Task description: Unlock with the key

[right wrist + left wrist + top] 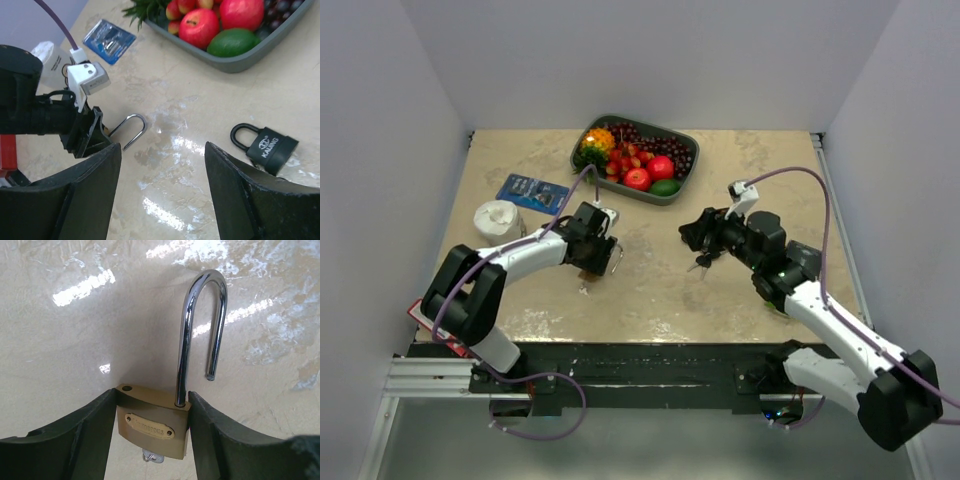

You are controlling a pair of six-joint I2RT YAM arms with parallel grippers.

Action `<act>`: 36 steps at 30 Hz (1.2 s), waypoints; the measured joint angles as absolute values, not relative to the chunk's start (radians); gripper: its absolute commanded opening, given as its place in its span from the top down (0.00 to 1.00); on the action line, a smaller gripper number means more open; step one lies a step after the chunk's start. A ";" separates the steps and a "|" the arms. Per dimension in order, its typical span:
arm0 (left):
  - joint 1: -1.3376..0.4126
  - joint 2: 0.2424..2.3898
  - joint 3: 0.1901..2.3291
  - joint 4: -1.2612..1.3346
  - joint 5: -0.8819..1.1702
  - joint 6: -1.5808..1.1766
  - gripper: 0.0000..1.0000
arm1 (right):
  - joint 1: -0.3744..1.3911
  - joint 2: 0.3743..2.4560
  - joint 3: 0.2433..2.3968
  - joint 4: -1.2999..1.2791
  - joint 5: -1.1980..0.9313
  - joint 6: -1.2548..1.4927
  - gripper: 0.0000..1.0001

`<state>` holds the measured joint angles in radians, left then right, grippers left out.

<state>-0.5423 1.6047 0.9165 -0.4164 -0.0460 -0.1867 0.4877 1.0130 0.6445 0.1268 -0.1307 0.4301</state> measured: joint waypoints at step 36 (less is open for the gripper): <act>-0.311 1.842 1.178 -0.489 -0.249 -0.182 0.91 | 0.488 0.812 0.578 0.007 -0.017 0.356 0.27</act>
